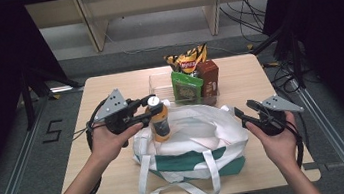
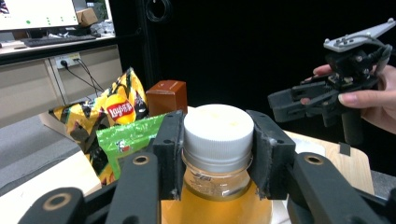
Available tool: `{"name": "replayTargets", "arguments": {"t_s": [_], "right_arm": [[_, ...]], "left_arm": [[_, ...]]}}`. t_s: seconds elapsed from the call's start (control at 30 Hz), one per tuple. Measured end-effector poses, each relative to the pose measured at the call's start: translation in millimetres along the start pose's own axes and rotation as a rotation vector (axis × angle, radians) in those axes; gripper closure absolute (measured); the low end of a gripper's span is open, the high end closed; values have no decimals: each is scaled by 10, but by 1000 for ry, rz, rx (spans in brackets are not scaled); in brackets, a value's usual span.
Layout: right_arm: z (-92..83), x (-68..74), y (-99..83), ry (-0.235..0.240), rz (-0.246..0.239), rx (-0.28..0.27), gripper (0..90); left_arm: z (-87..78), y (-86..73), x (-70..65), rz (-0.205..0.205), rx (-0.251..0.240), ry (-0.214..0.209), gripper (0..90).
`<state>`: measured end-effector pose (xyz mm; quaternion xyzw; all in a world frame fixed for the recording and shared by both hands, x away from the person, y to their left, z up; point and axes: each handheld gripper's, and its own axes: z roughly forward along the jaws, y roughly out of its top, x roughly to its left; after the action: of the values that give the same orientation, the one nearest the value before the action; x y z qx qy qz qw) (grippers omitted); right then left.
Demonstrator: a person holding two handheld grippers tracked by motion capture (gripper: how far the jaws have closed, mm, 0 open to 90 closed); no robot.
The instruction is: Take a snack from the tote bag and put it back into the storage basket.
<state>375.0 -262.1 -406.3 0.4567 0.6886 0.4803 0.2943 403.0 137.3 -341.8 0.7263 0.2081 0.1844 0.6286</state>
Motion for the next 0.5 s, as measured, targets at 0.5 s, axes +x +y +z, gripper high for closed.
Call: {"name": "replayTargets", "arguments": {"t_s": [0.5], "right_arm": [[1, 17, -3, 4, 23, 5, 450]], "left_arm": [[15, 184, 44, 11, -35, 7, 588]]}}
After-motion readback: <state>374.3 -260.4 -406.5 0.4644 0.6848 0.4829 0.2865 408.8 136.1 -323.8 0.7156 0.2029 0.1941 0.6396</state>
